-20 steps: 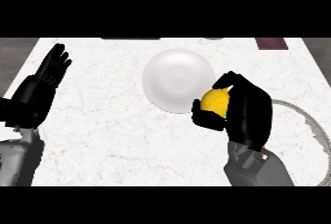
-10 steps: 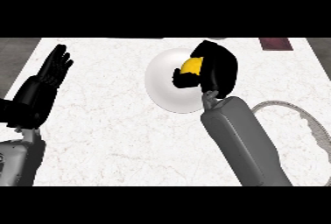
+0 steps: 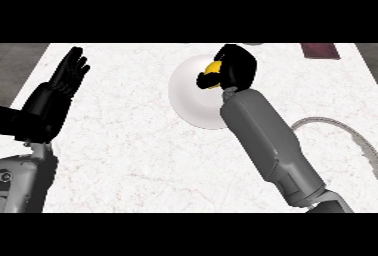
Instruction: Pick the lemon from the placemat and place it in the plate
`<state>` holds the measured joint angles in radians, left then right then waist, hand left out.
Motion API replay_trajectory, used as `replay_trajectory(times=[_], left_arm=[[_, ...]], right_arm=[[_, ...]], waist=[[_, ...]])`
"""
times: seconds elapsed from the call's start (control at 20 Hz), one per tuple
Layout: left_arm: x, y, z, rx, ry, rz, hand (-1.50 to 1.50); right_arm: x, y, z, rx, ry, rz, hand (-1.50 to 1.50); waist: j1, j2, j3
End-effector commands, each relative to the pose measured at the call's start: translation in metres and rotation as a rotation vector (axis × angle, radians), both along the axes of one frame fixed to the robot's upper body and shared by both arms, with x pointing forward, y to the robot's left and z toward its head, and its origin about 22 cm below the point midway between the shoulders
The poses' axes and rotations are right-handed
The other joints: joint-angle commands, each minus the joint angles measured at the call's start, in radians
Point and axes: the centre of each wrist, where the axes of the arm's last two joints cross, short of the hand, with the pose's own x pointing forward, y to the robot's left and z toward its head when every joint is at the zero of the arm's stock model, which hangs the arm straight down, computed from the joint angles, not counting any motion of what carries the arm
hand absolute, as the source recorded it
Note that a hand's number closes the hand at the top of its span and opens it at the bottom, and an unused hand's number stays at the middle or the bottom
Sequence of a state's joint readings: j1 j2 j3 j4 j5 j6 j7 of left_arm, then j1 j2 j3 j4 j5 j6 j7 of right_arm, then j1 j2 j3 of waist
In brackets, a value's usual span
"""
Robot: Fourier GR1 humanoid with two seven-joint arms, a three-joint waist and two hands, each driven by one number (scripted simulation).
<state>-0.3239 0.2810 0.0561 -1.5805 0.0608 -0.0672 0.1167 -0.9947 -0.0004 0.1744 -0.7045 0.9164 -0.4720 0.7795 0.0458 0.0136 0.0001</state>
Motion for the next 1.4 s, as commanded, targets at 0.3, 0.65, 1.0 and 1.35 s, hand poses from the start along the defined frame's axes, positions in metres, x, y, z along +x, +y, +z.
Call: replay_trajectory(times=[0.3,0.65,1.0,1.35], left_arm=[[0.011,-0.01,0.009,0.016,-0.03,-0.033,0.0],[0.001,-0.023,0.0,0.001,-0.013,-0.046,0.0],[0.001,-0.004,0.008,0.003,-0.009,-0.019,0.0],[-0.015,0.004,-0.009,0.001,0.003,0.013,0.0]], right_arm=[[0.019,-0.015,-0.024,0.176,0.047,-0.107,-1.5],[0.02,-0.022,-0.023,0.296,-0.191,-0.065,-1.5],[0.028,-0.023,0.003,0.483,-0.375,-0.114,-1.5],[0.012,-0.054,-0.038,0.587,-0.418,-0.169,-1.5]], waist=[[0.038,0.02,0.001],[0.049,0.021,0.003],[0.039,0.012,0.002],[-0.016,-0.008,0.001]])
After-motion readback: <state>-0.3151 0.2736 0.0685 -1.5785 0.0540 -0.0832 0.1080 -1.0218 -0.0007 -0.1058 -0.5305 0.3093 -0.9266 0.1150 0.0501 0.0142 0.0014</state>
